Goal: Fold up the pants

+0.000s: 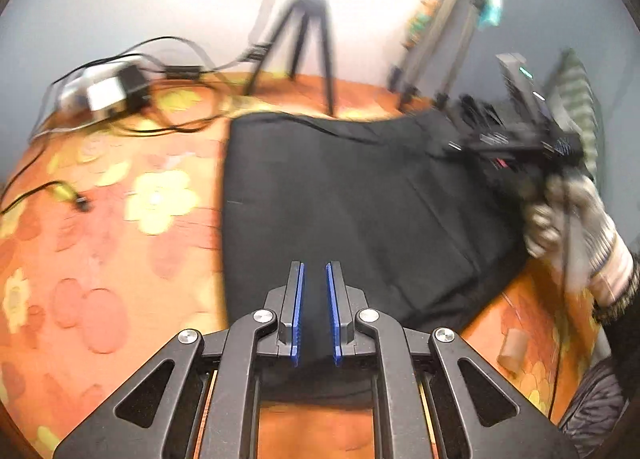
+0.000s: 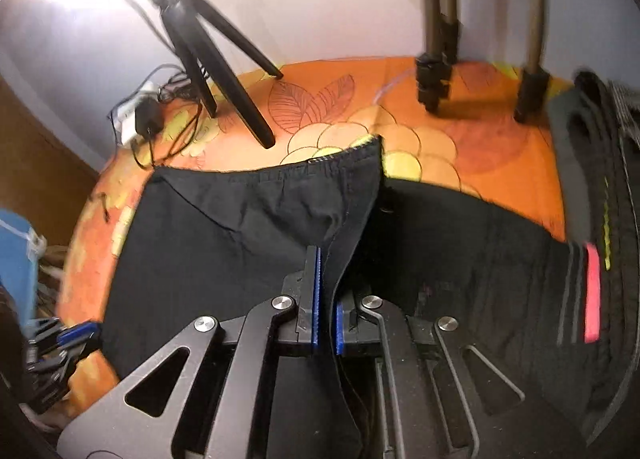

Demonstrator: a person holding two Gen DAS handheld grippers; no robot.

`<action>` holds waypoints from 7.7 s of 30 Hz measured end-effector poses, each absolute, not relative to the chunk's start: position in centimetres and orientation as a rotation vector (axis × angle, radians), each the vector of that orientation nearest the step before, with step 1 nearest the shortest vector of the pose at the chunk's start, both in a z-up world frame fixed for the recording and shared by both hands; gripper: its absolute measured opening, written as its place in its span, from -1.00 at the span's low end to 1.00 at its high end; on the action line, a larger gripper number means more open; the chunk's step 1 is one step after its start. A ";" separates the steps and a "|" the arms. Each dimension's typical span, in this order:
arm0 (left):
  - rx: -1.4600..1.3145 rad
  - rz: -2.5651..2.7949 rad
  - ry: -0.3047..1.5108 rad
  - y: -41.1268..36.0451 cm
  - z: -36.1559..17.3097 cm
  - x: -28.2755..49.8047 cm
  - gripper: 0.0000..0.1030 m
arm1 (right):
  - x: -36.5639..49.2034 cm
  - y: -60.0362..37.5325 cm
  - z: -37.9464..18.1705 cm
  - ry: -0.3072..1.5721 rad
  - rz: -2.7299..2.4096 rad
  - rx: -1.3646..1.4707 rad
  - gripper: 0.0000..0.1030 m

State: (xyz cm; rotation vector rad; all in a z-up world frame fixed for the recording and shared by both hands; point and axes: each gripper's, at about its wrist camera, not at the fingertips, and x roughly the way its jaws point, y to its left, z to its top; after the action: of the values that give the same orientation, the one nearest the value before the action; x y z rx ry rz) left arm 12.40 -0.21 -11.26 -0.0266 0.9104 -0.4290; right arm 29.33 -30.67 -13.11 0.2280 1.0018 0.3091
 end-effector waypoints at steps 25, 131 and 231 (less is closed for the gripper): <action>-0.113 -0.337 1.012 2.4 -14.8 12.4 -0.45 | 26.7 -21.9 -9.6 0.964 0.390 0.074 -0.13; 0.075 -0.824 0.923 -28.6 -10.6 8.6 -0.47 | 23.9 -42.9 -10.5 1.012 0.110 0.203 -0.84; -0.105 -0.534 1.053 -15.4 -12.4 22.9 -0.34 | 16.4 -42.7 -15.4 1.016 0.250 0.473 0.07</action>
State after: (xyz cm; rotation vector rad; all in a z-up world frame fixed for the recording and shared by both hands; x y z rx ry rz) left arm 22.86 -15.36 -12.45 -0.1054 1.0531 -0.5340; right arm 16.37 -42.66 -15.43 0.4735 1.0157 0.2500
